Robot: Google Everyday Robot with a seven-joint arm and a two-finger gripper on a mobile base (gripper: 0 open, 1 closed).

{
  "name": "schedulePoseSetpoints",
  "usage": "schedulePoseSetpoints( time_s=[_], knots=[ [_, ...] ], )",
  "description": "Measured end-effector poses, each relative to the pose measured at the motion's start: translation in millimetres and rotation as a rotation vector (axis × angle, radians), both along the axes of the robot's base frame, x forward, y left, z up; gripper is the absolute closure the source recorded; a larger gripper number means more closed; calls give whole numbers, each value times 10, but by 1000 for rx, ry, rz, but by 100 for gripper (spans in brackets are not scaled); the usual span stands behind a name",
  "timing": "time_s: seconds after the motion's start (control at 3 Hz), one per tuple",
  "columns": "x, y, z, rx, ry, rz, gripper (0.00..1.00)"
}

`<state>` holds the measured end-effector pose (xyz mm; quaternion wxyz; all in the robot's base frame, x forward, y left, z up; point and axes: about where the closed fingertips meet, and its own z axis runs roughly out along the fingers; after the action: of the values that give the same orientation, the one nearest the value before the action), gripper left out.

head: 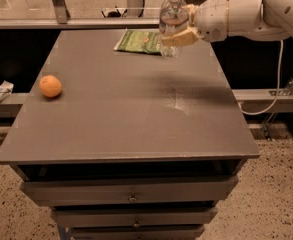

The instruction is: Move water bottle near green jalapeno chip bag

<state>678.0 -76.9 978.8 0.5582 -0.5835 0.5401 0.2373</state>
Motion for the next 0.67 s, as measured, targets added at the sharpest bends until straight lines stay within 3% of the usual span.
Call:
schedulePoseSetpoints(
  time_s=[0.33,0.67],
  knots=[
    [487,-307,183,26,-57,-92,100],
    [774,-570,151,31,-42,-177,100]
  ],
)
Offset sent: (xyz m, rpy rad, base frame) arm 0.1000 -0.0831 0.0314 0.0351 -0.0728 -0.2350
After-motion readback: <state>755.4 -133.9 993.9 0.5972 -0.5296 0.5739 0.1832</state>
